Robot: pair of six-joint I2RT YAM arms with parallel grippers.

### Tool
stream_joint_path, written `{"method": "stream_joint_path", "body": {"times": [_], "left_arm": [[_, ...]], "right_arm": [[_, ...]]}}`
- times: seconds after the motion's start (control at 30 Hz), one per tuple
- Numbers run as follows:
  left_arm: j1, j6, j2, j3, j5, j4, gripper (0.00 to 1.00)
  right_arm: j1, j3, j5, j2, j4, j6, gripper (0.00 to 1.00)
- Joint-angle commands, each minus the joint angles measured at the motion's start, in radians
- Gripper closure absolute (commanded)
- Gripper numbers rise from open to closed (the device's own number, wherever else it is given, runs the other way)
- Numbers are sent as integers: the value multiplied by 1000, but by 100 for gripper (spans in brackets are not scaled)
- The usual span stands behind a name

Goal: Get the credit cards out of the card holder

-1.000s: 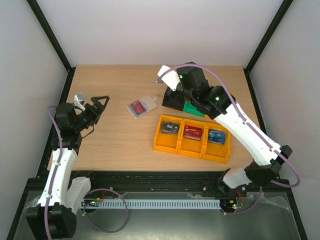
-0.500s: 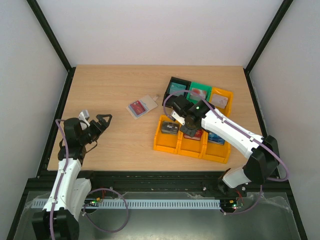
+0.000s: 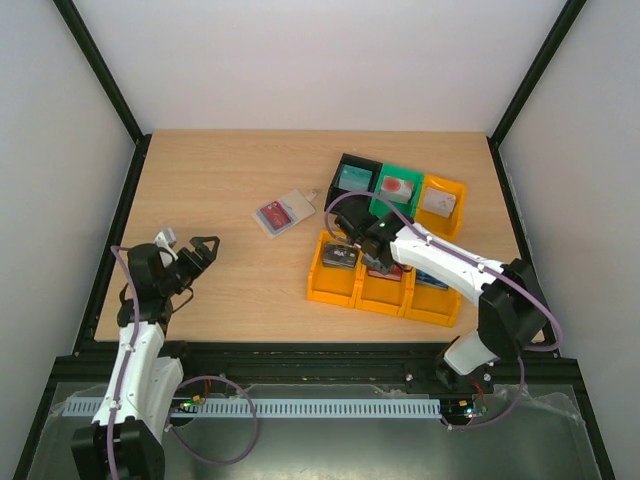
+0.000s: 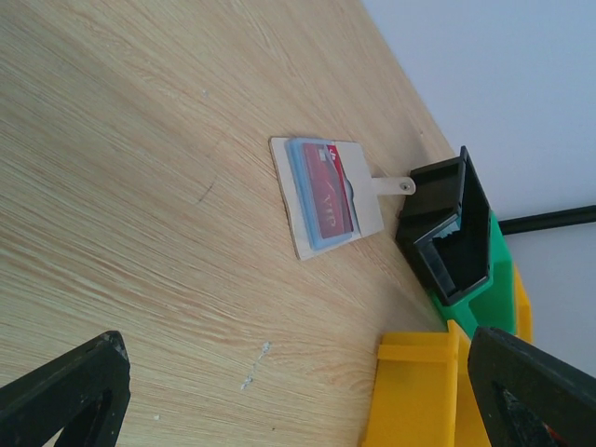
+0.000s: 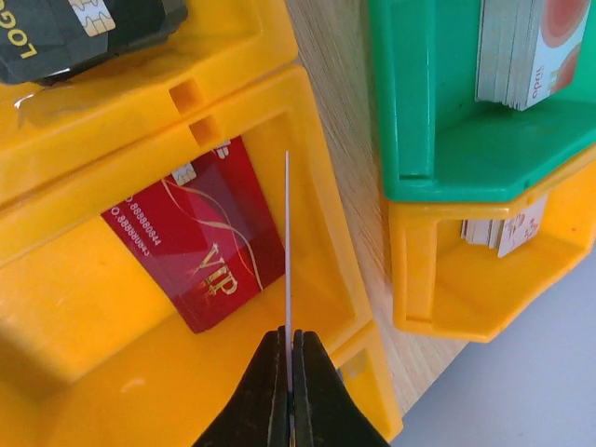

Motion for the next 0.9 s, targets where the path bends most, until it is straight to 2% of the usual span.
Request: {"method": "stream_joint_path", "body": {"times": [0.0,0.5,0.6,0.87], "left_arm": [[7,17,5,-8,-2,-2,0],[40,12,-7,-29,-4,-17,1],[42,12,-3,-30,-3,-8,0],[41,10,1,-32,-1,-2,0]], "right_arm": [[-1,-55,46,15,84,-40,98],[1,-202,167,43,250,-108,98],[2,-201,162,45,263,-114,90],[12,-189,107,8,183,-103,47]]}}
